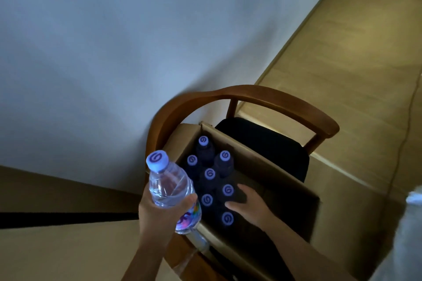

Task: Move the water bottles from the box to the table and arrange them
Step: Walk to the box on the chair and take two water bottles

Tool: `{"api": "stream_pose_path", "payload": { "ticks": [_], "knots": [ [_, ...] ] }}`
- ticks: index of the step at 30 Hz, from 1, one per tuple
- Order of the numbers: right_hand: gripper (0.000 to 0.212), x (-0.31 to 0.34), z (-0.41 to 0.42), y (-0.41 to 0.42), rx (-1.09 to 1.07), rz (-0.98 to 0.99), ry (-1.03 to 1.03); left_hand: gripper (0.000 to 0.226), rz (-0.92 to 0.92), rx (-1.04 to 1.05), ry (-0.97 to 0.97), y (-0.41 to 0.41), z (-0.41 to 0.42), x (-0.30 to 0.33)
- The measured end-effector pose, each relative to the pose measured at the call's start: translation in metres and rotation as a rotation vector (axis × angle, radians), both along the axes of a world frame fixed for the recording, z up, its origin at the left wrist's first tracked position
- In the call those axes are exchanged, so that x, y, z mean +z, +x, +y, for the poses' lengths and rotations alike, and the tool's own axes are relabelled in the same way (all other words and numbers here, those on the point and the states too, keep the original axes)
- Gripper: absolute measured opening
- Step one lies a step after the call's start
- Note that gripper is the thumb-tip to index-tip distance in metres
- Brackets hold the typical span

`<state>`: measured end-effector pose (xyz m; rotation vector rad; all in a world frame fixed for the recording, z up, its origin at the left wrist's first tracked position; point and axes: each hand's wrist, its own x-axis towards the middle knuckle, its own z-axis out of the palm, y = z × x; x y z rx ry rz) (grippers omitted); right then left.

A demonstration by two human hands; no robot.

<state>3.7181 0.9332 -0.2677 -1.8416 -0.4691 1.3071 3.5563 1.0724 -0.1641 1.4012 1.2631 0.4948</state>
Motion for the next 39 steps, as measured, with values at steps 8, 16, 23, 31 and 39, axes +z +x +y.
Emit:
{"api": "stream_pose_path", "payload": {
  "ticks": [8, 16, 23, 31, 39],
  "knots": [
    [0.06, -0.047, 0.034, -0.003, -0.014, -0.19, -0.085, 0.084, -0.011, 0.028, -0.016, 0.008, -0.014, -0.005],
    [0.045, -0.067, 0.039, 0.0, -0.065, -0.272, -0.015, 0.064, 0.012, 0.128, 0.021, 0.003, -0.028, -0.008],
    [0.022, -0.008, 0.037, -0.008, -0.169, -0.492, 0.269, 0.071, -0.012, 0.17, 0.031, -0.004, -0.038, -0.003],
    [0.027, 0.083, 0.022, -0.05, -0.098, -0.506, 0.604, 0.08, -0.112, 0.205, 0.069, -0.049, -0.055, 0.025],
    [0.018, 0.169, 0.009, -0.177, 0.165, -0.548, 0.817, 0.059, -0.277, 0.415, 0.188, -0.191, -0.095, 0.07]
  ]
}}
